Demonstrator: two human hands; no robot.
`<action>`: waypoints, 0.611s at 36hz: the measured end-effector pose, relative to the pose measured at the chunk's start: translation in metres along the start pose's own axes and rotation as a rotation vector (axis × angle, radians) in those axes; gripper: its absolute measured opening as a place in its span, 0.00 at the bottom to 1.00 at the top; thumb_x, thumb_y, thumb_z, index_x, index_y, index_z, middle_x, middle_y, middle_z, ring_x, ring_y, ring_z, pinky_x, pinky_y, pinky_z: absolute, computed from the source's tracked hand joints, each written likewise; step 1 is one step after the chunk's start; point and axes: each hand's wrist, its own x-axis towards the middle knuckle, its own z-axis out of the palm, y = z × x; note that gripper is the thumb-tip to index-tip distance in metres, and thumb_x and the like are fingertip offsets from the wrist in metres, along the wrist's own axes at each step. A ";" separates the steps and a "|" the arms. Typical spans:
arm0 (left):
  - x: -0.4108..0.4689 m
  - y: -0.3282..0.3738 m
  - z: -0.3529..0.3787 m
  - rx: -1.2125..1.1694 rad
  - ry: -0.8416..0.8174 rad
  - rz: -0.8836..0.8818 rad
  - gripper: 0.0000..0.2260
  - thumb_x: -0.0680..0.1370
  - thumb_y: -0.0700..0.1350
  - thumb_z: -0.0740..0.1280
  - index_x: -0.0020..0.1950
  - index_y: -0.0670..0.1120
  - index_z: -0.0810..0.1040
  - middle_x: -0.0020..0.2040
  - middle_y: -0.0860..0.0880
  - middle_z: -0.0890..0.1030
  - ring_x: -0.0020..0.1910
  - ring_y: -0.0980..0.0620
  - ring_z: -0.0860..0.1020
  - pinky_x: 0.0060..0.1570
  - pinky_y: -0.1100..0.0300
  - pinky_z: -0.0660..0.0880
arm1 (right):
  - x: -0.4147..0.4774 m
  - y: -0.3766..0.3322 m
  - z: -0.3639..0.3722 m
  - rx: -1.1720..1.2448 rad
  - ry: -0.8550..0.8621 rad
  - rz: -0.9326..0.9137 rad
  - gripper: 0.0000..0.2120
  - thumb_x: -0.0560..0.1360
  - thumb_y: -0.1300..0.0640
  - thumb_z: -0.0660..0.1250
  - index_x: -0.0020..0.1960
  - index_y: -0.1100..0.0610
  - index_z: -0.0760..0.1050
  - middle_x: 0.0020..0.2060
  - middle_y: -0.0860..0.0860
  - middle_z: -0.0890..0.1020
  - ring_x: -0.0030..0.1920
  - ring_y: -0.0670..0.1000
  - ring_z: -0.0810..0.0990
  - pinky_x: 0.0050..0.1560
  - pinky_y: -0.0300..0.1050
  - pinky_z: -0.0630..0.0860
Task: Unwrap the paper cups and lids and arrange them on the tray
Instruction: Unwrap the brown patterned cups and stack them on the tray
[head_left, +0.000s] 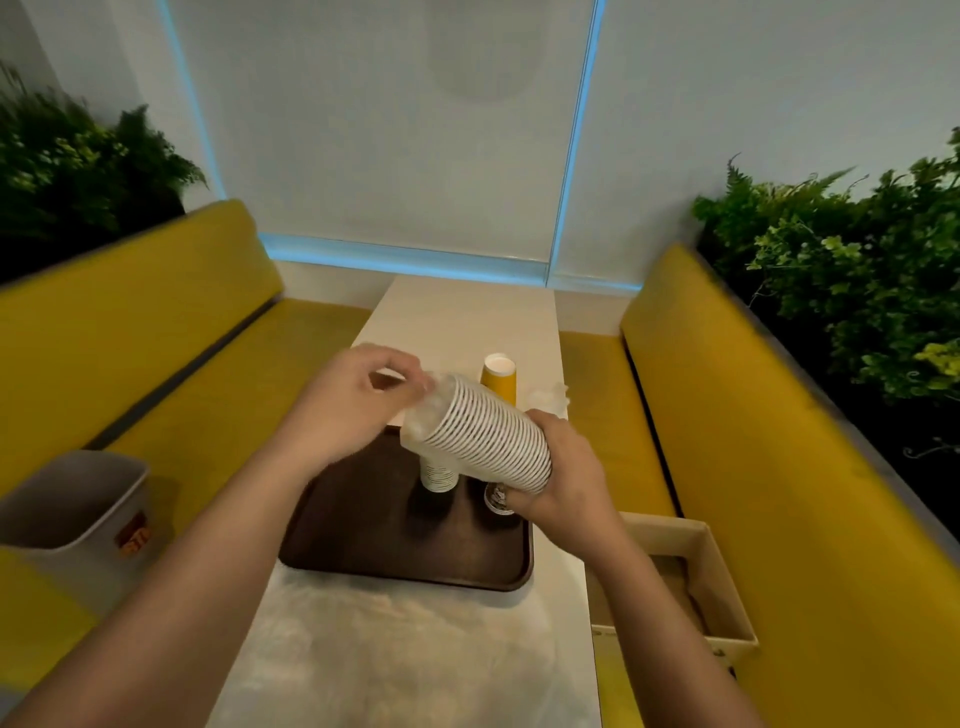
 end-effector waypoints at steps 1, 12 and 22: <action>0.002 0.002 -0.007 0.002 0.024 -0.005 0.01 0.76 0.54 0.76 0.46 0.60 0.85 0.58 0.61 0.84 0.57 0.55 0.83 0.61 0.43 0.80 | 0.001 0.001 -0.002 -0.012 -0.001 0.004 0.41 0.62 0.44 0.80 0.70 0.36 0.65 0.59 0.40 0.76 0.62 0.47 0.75 0.57 0.61 0.79; -0.004 0.004 0.002 -0.076 0.043 0.005 0.23 0.74 0.53 0.78 0.66 0.61 0.73 0.50 0.54 0.83 0.46 0.53 0.84 0.49 0.55 0.81 | 0.004 -0.001 -0.006 0.063 -0.005 -0.004 0.43 0.59 0.40 0.76 0.73 0.37 0.65 0.61 0.39 0.76 0.62 0.48 0.76 0.58 0.62 0.79; -0.003 0.005 -0.055 -0.013 0.152 0.067 0.19 0.76 0.35 0.75 0.60 0.55 0.81 0.48 0.51 0.87 0.48 0.49 0.86 0.52 0.58 0.82 | -0.003 0.015 -0.008 -0.084 0.035 0.060 0.43 0.59 0.40 0.77 0.71 0.35 0.64 0.59 0.39 0.76 0.61 0.50 0.76 0.54 0.63 0.80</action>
